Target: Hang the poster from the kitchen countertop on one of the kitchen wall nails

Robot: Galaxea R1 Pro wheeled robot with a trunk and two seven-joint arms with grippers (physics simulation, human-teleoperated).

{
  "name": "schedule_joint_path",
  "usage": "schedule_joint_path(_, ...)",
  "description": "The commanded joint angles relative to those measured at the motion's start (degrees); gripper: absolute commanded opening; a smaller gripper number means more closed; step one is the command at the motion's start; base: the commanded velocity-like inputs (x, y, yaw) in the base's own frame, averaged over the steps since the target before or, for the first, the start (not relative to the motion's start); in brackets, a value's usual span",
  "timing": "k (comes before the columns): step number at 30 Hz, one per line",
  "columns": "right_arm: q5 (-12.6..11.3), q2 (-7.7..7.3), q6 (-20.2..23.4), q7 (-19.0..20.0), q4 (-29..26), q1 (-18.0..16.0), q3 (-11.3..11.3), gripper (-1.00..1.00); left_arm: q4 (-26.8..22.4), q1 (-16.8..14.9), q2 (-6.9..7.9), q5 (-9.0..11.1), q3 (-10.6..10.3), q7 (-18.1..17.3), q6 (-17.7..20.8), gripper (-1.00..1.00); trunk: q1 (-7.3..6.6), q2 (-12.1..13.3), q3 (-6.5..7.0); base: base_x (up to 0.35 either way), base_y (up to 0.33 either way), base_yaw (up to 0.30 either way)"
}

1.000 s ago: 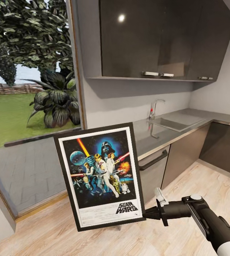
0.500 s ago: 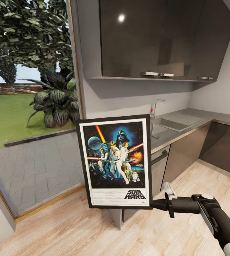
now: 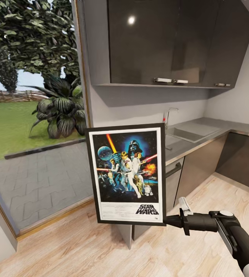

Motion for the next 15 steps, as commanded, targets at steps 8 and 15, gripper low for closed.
schedule_joint_path(8, -0.22, -0.01, 0.72, 0.31, 0.0, -0.03, -0.01, -1.0, 0.04, -0.04, 0.0, -0.38, 0.43, -0.14, -0.26, 1.0, -1.77, 3.19, 1.38, 0.0, 0.0, 0.0)
schedule_joint_path(15, -0.23, -0.01, 0.72, 0.31, 0.0, -0.03, -0.01, -1.0, 0.04, -0.04, 0.0, -0.38, 0.43, -0.14, -0.24, 1.0, -3.3, 6.0, 2.58, 0.0, 0.0, 0.0)
